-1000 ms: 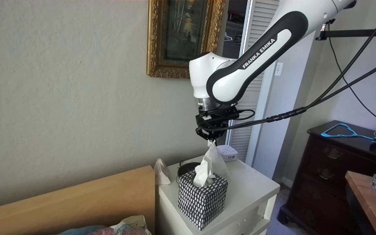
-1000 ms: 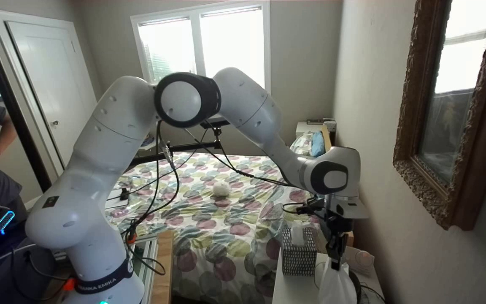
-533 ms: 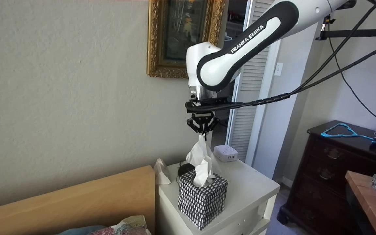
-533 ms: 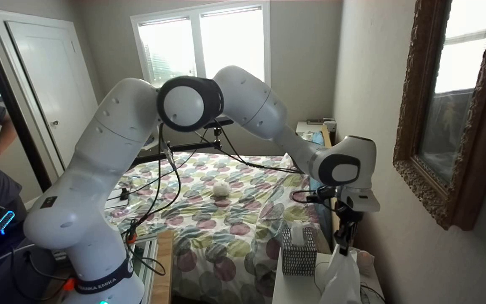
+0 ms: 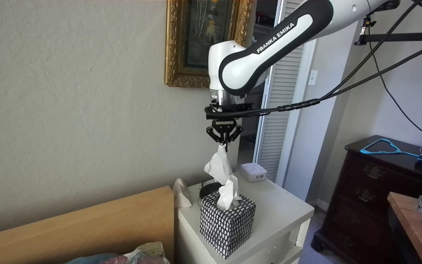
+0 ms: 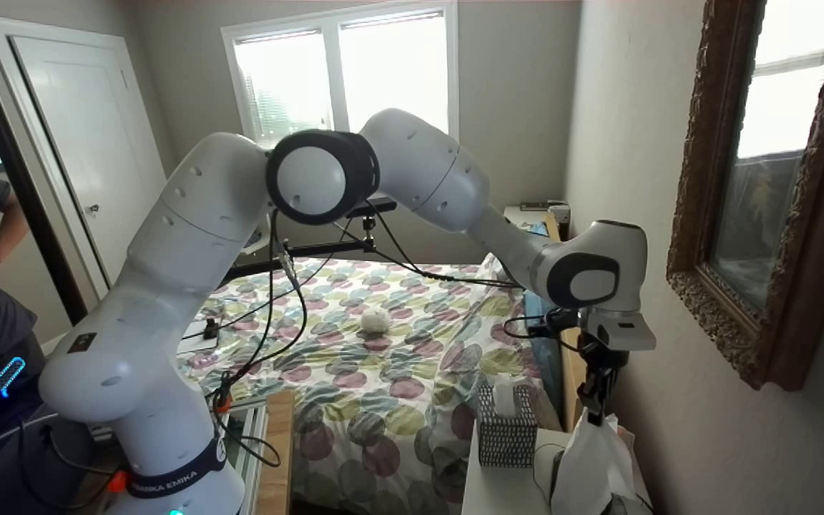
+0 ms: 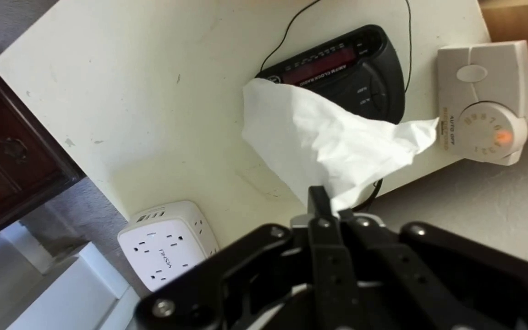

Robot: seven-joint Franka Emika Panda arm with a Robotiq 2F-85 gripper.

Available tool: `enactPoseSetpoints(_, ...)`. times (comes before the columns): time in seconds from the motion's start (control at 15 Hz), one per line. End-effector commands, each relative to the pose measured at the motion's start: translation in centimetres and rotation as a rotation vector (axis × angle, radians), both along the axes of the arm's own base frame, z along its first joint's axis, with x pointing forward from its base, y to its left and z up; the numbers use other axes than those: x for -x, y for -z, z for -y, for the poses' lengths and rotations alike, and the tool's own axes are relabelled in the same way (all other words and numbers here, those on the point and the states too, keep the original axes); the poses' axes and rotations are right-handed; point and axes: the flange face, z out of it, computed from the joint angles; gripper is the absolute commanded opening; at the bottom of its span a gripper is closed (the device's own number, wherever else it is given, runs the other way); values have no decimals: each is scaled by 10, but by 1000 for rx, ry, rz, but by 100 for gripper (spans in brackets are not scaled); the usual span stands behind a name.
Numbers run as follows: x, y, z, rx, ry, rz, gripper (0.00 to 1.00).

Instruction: Place a single paper towel on the cabinet.

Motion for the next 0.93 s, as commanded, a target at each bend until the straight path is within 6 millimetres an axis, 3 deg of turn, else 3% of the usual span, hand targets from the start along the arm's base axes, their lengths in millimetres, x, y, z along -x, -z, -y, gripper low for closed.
enactPoseSetpoints(0.0,-1,0,0,0,0,0,1)
enactPoseSetpoints(0.13,3,-3,4,7,9,5,0)
enactPoseSetpoints(0.27,3,6,12,18,45,15,0)
enactPoseSetpoints(0.47,1,27,18,-4,78,29,0)
enactPoseSetpoints(0.87,4,72,7,-98,126,-11,0)
